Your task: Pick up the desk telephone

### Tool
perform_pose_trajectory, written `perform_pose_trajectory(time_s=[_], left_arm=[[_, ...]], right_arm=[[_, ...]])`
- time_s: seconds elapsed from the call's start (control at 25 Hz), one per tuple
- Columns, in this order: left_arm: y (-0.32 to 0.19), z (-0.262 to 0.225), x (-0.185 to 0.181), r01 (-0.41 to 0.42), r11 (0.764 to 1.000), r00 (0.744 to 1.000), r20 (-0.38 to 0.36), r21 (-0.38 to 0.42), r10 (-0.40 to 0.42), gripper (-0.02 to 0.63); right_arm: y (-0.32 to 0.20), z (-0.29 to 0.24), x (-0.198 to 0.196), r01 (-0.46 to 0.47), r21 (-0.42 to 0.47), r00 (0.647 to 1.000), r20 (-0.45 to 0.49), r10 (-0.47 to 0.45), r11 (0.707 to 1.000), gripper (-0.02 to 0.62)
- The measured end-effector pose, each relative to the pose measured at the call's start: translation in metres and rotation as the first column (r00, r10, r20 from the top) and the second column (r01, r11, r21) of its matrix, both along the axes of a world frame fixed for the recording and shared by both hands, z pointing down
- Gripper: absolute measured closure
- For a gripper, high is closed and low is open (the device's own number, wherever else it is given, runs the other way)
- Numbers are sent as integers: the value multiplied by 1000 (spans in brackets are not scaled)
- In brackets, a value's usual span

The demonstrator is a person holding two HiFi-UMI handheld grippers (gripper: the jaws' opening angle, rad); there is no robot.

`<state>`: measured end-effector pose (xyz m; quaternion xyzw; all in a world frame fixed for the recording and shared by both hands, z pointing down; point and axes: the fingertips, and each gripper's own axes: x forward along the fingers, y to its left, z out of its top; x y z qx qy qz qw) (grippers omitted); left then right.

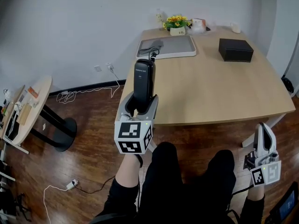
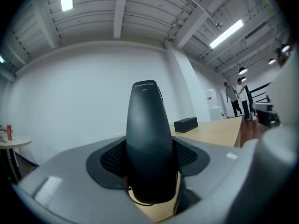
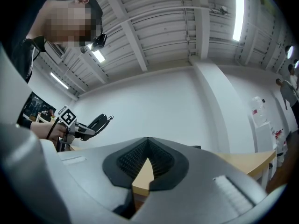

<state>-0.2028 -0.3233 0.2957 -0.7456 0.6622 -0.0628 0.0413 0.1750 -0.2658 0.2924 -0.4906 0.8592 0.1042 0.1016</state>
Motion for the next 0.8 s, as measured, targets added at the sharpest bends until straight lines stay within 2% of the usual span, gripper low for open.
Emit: perform_pose_trajectory(time_s=[0.32, 0.56, 0.8], left_arm=[[-2, 2, 1, -16, 1000, 1000, -3, -13, 16, 342], [-5, 0, 4, -58, 998, 997, -61, -20, 57, 342], [-5, 2, 6, -63, 997, 997, -57, -37, 61, 342]], right_arm=[[0, 0, -1, -5, 3, 1000, 1, 5, 1000, 595], [2, -6, 2, -36, 10, 999, 13, 36, 999, 595], [5, -11, 3, -42, 12, 999, 16, 42, 999, 595]])
